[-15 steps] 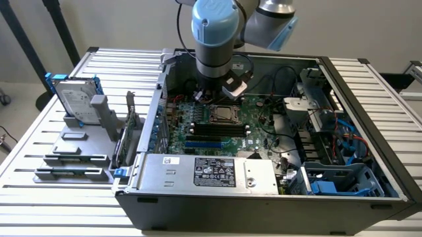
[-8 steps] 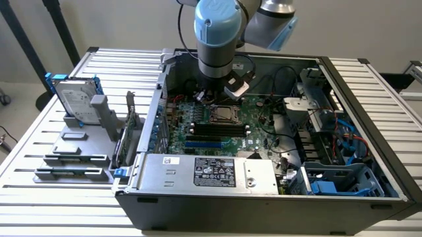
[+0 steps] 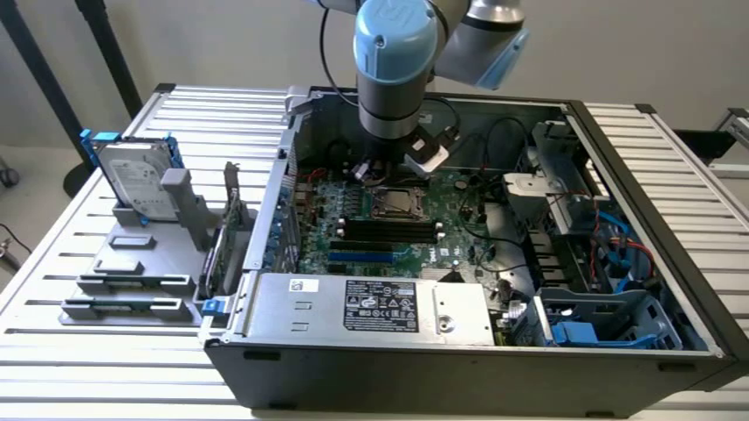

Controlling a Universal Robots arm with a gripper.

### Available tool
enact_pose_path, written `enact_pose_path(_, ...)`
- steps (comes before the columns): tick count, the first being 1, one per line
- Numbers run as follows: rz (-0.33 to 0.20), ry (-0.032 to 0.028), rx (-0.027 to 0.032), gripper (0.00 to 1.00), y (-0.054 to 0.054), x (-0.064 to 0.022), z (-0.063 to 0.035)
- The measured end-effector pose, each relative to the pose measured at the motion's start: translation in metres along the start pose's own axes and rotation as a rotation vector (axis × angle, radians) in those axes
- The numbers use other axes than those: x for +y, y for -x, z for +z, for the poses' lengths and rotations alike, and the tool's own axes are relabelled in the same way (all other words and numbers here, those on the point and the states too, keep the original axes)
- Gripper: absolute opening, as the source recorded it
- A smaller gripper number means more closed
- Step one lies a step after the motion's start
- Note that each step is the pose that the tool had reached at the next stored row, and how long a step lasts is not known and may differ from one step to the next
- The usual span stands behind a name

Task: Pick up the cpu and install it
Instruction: 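Install the first cpu locking lever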

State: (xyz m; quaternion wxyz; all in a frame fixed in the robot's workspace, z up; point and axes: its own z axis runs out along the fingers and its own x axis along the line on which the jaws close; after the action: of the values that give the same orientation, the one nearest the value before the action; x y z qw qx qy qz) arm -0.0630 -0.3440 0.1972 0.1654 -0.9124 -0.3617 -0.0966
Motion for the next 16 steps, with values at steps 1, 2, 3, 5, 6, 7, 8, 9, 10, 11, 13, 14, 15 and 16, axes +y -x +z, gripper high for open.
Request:
enact_pose_path(1, 0.0, 0.0001, -0.0001, 0.11, -0.0007, 0.0006, 0.0003)
enact_pose_path(2, 0.0, 0.0002, -0.0003, 0.11, -0.0014, 0.0012, 0.0005)
enact_pose_path(3, 0.0, 0.0004, -0.0005, 0.11, -0.0021, 0.0017, 0.0008)
enact_pose_path(5, 0.0, 0.0009, -0.001, 0.11, -0.0035, 0.0021, 0.0015)
enact_pose_path(6, 0.0, 0.0014, -0.0014, 0.11, -0.0042, 0.0019, 0.002)
enact_pose_path(7, 0.0, 0.0017, -0.0016, 0.11, -0.0049, 0.0016, 0.0026)
enact_pose_path(8, 0.0, 0.0025, -0.0024, 0.11, -0.0055, 0.0011, 0.0031)
enact_pose_path(9, 0.0, 0.0037, -0.0035, 0.11, -0.0061, 0.0006, 0.0036)
enact_pose_path(10, -0.001, 0.0048, -0.0046, 0.11, -0.0066, 0.0003, 0.004)
enact_pose_path(11, -0.001, 0.0059, -0.0053, 0.11, -0.007, -0.0001, 0.0045)
enact_pose_path(13, -0.001, 0.0093, -0.0091, 0.11, -0.0074, -0.0001, 0.0047)
enact_pose_path(14, -0.001, 0.0109, -0.0113, 0.11, -0.0074, -0.0001, 0.0046)
enact_pose_path(15, -0.001, 0.0117, -0.0126, 0.11, -0.0075, -0.0001, 0.0047)
enact_pose_path(16, -0.001, 0.0119, -0.0128, 0.11, -0.0075, -0.0001, 0.0046)
